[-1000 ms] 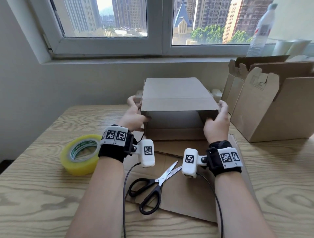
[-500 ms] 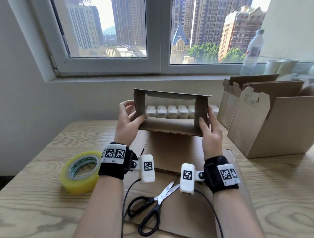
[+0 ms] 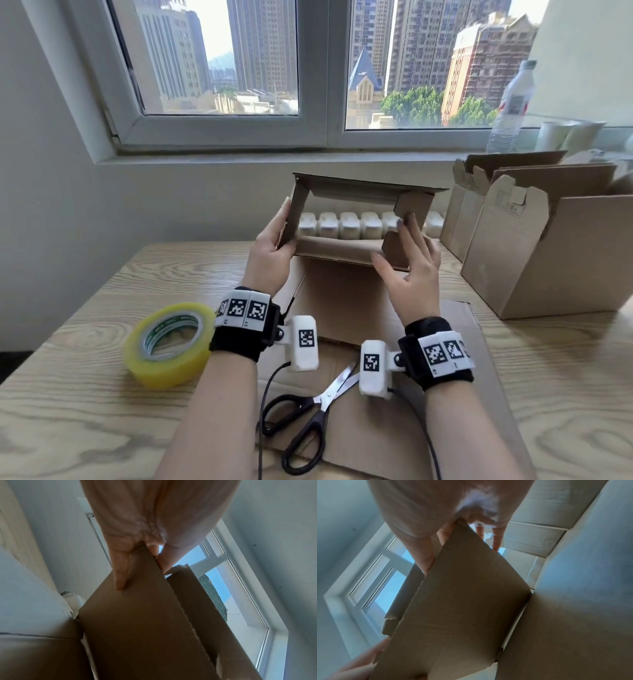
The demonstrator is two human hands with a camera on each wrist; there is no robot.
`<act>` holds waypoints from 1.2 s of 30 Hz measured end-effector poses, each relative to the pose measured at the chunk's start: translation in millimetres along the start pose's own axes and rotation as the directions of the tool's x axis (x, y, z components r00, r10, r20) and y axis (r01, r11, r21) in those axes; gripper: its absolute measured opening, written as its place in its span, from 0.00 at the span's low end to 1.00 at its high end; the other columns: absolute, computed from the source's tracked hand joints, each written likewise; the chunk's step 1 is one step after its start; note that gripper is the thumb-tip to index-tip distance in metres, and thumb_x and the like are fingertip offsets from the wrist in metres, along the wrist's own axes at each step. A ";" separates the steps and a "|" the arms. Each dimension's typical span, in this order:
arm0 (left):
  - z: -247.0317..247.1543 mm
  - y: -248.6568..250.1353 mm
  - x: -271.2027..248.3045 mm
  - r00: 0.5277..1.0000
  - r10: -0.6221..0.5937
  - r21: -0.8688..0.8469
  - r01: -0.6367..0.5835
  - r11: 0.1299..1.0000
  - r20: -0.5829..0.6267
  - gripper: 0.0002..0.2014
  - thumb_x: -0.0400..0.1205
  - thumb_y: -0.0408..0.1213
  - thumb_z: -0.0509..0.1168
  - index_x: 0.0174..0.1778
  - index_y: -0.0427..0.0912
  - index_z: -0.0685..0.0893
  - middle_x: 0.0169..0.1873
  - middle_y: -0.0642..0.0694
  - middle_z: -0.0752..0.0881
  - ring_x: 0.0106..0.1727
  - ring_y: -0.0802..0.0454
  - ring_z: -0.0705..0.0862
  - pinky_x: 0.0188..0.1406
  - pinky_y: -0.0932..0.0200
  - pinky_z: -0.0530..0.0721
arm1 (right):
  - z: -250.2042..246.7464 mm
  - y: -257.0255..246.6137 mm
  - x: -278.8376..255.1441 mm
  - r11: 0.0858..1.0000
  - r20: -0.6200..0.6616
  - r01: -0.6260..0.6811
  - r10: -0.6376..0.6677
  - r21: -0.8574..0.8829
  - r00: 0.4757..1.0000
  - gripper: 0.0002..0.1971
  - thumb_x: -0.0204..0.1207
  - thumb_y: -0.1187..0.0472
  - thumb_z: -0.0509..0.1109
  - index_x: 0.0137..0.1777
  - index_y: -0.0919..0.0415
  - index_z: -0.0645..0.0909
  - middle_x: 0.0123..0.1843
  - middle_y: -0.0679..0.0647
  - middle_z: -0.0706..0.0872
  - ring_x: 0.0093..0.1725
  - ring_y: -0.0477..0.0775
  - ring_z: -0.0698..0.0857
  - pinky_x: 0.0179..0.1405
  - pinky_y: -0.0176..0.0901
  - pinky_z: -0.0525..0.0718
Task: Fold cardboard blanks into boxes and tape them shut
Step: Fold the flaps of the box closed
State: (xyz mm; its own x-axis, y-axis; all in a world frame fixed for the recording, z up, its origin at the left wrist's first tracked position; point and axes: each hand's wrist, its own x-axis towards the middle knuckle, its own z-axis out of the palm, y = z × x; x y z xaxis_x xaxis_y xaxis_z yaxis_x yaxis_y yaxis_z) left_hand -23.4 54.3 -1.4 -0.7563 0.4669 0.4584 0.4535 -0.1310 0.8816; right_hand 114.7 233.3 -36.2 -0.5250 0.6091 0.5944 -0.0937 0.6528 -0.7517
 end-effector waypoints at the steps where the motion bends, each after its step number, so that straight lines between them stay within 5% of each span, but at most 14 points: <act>1: 2.8 -1.2 -0.1 1.000 0.020 0.018 -0.020 1.000 0.014 0.34 0.80 0.27 0.60 0.77 0.67 0.70 0.78 0.51 0.74 0.80 0.54 0.70 0.82 0.42 0.66 | -1.3 1.6 -0.5 1.000 -0.007 -0.015 0.015 -0.002 1.000 0.33 0.77 0.51 0.76 0.81 0.49 0.71 0.83 0.35 0.64 0.81 0.41 0.58 0.80 0.27 0.54; 3: 8.6 -4.8 0.7 0.999 0.039 0.043 -0.040 0.998 0.031 0.29 0.85 0.26 0.60 0.81 0.52 0.67 0.80 0.50 0.71 0.82 0.58 0.66 0.84 0.47 0.61 | -3.7 4.3 -0.1 0.999 0.004 -0.039 0.039 0.023 0.999 0.35 0.75 0.46 0.77 0.81 0.52 0.72 0.83 0.38 0.67 0.83 0.40 0.61 0.83 0.39 0.59; 6: 13.3 -9.2 -0.4 0.997 0.057 0.107 -0.063 0.992 0.058 0.32 0.83 0.30 0.65 0.83 0.50 0.66 0.80 0.51 0.69 0.83 0.60 0.63 0.85 0.50 0.59 | -3.5 11.7 0.7 0.999 0.061 -0.032 0.034 -0.030 0.998 0.37 0.67 0.50 0.84 0.76 0.57 0.78 0.82 0.44 0.71 0.82 0.43 0.66 0.82 0.41 0.63; 10: 11.9 -10.1 -0.8 0.997 0.021 0.076 -0.027 0.997 0.070 0.36 0.81 0.22 0.67 0.83 0.48 0.64 0.81 0.49 0.70 0.80 0.64 0.67 0.83 0.58 0.62 | -5.3 20.4 4.2 0.993 0.051 -0.004 0.010 -0.116 0.999 0.26 0.71 0.74 0.75 0.70 0.61 0.84 0.79 0.47 0.75 0.78 0.47 0.74 0.79 0.32 0.65; 14: 10.2 -9.8 -0.6 0.996 0.082 0.143 -0.085 0.986 0.026 0.36 0.71 0.39 0.76 0.76 0.52 0.71 0.71 0.53 0.79 0.74 0.60 0.76 0.75 0.56 0.74 | -6.9 22.2 3.8 0.996 0.007 -0.047 0.047 -0.073 0.999 0.13 0.77 0.75 0.71 0.55 0.61 0.91 0.75 0.50 0.80 0.75 0.48 0.78 0.70 0.15 0.62; 18: 8.6 -6.0 -1.4 0.998 0.069 0.312 -0.068 0.948 0.008 0.33 0.71 0.40 0.80 0.72 0.46 0.76 0.73 0.58 0.76 0.71 0.65 0.75 0.69 0.73 0.72 | -7.3 21.8 4.9 0.999 0.065 -0.021 0.024 -0.048 0.998 0.13 0.77 0.76 0.71 0.53 0.61 0.92 0.74 0.54 0.81 0.78 0.50 0.75 0.72 0.16 0.61; 23: -2.5 -10.5 -2.2 0.991 -0.080 0.496 0.018 0.868 0.104 0.46 0.65 0.40 0.84 0.80 0.48 0.72 0.82 0.57 0.66 0.80 0.61 0.66 0.80 0.59 0.65 | -9.2 23.6 7.3 0.995 0.139 0.063 -0.052 -0.076 0.989 0.12 0.76 0.76 0.72 0.50 0.60 0.91 0.71 0.57 0.83 0.79 0.50 0.73 0.73 0.20 0.61; 26: -8.6 -12.7 -3.1 0.994 -0.070 0.565 0.012 0.825 0.080 0.38 0.71 0.33 0.80 0.77 0.53 0.76 0.80 0.59 0.68 0.81 0.58 0.66 0.80 0.57 0.66 | -18.4 30.4 7.1 0.999 0.155 0.042 -0.037 -0.028 0.987 0.13 0.76 0.75 0.72 0.48 0.54 0.88 0.69 0.53 0.85 0.78 0.47 0.73 0.78 0.39 0.69; 31: -8.6 -16.6 -1.7 0.992 -0.057 0.635 -0.027 0.772 0.111 0.30 0.81 0.38 0.72 0.80 0.53 0.72 0.82 0.56 0.65 0.85 0.51 0.57 0.81 0.58 0.58 | -23.6 30.7 9.5 0.998 0.199 0.045 -0.038 -0.034 0.979 0.15 0.76 0.73 0.73 0.47 0.49 0.86 0.71 0.53 0.83 0.80 0.45 0.70 0.79 0.47 0.70; 36: -4.9 -18.1 -0.8 0.990 -0.027 0.638 -0.068 0.767 0.139 0.25 0.85 0.40 0.67 0.78 0.56 0.73 0.83 0.57 0.62 0.86 0.49 0.54 0.79 0.56 0.60 | -24.1 25.0 8.9 1.000 0.250 0.015 -0.011 -0.014 0.968 0.11 0.77 0.72 0.72 0.47 0.54 0.86 0.73 0.53 0.80 0.80 0.40 0.68 0.78 0.32 0.65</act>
State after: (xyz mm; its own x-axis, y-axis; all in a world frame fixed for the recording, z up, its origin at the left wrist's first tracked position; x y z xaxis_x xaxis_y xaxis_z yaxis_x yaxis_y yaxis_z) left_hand -33.4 52.0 -17.2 -0.6958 0.5870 0.4140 0.7002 0.4256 0.5733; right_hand 128.0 265.8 -42.8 -0.7188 0.4703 0.5121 -0.0892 0.6681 -0.7387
